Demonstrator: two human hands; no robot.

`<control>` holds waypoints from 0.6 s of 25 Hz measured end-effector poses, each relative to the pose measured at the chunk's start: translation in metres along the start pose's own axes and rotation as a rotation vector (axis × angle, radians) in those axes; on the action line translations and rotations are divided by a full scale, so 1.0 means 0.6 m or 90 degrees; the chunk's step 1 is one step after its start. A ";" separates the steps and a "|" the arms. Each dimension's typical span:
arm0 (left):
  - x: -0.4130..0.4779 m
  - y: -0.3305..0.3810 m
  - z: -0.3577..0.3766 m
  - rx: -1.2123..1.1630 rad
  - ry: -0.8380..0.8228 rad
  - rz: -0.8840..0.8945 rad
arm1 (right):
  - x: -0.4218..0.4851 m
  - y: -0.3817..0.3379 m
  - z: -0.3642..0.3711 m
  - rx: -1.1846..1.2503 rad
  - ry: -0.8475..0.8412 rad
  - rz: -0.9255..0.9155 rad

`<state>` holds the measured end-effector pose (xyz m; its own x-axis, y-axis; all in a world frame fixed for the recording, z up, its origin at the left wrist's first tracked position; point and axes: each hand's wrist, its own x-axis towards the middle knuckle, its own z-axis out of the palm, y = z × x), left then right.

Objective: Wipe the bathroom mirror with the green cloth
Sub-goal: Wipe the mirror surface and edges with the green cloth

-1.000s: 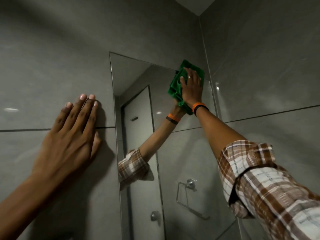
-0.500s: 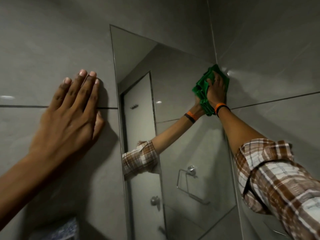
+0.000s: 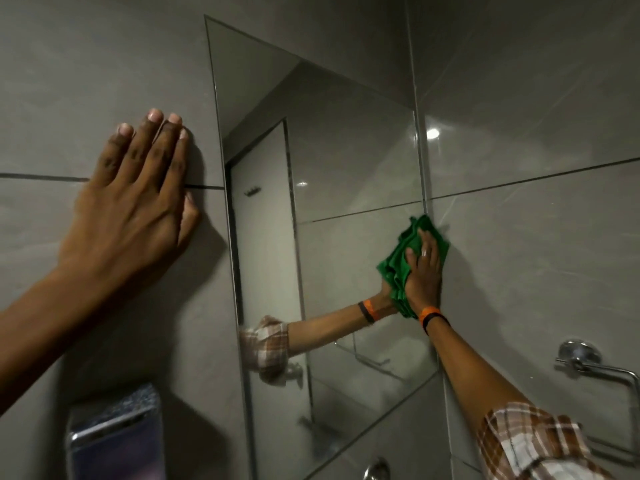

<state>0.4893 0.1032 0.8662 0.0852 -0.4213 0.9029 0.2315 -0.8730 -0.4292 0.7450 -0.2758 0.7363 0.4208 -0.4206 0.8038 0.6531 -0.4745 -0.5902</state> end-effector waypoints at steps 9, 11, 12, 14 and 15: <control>0.000 0.003 -0.009 -0.020 -0.007 0.003 | -0.206 0.085 -0.017 0.001 0.045 0.191; -0.002 0.003 -0.011 -0.022 -0.009 0.003 | -0.224 0.088 -0.018 0.001 0.052 0.235; -0.002 0.003 -0.011 -0.029 -0.011 0.000 | -0.228 0.089 -0.018 0.001 0.054 0.247; -0.003 0.004 -0.012 -0.031 -0.017 -0.004 | -0.233 0.090 -0.016 0.009 0.064 0.274; -0.003 0.004 -0.013 -0.030 -0.019 -0.004 | -0.236 0.091 -0.015 0.014 0.072 0.300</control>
<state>0.4820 0.0998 0.8636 0.1123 -0.4090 0.9056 0.1856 -0.8867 -0.4235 0.7152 -0.2493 0.5899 0.6036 -0.6675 0.4361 0.4222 -0.1963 -0.8850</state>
